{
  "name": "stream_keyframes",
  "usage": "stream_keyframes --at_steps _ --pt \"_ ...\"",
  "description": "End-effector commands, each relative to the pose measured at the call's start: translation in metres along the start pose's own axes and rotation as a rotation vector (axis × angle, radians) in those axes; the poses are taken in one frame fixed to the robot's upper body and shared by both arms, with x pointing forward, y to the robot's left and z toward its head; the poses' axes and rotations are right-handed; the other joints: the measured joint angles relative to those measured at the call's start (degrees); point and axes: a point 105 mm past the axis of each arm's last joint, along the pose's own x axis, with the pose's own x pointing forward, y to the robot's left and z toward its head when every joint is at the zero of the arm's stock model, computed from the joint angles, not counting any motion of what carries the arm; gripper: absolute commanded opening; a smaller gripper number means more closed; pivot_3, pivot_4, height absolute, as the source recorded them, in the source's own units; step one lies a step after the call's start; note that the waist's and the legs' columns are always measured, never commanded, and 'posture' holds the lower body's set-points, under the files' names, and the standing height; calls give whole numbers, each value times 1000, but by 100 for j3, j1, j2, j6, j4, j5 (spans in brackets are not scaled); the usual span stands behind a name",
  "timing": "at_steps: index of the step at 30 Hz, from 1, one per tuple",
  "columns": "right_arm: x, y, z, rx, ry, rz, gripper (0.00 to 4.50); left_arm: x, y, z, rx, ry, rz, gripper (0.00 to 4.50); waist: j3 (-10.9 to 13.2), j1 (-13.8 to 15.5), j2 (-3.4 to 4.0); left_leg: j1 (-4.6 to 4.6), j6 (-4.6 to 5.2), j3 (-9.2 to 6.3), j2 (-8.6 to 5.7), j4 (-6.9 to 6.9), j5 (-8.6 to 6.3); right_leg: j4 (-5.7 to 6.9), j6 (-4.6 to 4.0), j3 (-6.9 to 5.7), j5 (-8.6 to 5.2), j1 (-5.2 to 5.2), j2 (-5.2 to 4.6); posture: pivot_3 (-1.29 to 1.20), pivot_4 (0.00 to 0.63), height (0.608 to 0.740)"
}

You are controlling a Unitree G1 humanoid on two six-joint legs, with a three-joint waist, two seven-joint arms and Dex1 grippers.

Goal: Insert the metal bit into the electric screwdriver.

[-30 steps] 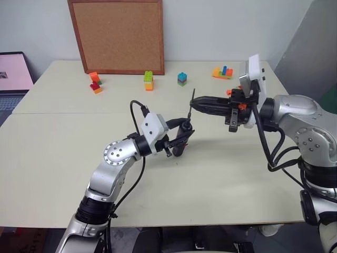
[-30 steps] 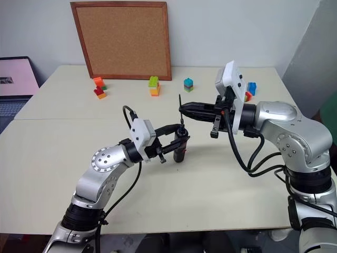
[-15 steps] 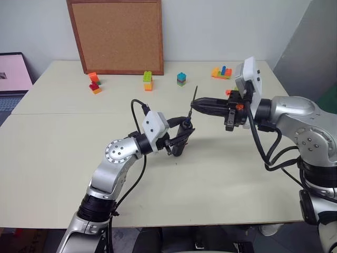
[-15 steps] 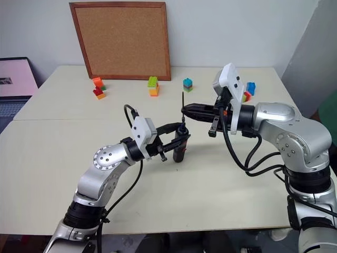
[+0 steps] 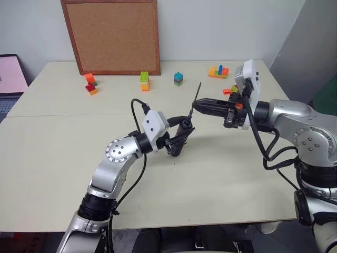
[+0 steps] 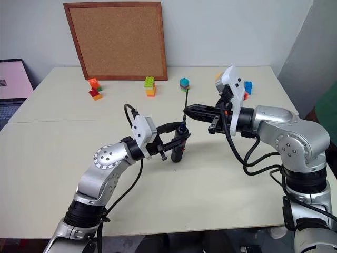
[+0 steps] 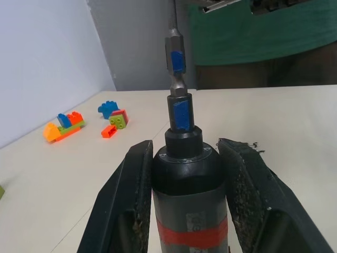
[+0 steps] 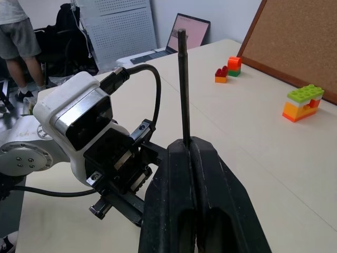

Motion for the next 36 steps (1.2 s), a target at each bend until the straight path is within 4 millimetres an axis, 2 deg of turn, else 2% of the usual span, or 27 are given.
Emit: stream_keyframes --at_steps 1,9,15,25,36 --pt "3 7 -18 40 71 35 0 -3 12 0 27 17 54 1582 0 -1 0 0 0 0 0 0 0 0 0 0 0 0 0 0 150 740" --pt "4 8 -19 82 64 40 0 -4 13 0 27 13 54 1582 0 -4 0 0 0 0 1 -1 0 -3 0 -1 0 -1 0 0 150 740" --pt "10 15 -19 57 79 68 0 -5 8 0 41 11 32 1582 0 -5 0 -1 0 -1 1 -5 0 -5 0 -1 0 -2 0 0 150 740" --pt "10 15 -28 62 107 70 0 -5 16 -1 33 12 70 1582 0 -5 0 -1 0 -1 1 -5 0 -6 1 -2 -1 -3 0 0 150 740" --pt "15 13 -29 72 112 50 0 -3 12 1 53 4 51 1582 1 -7 0 -2 0 -3 2 -6 0 -7 1 -3 -1 -4 0 0 150 740"
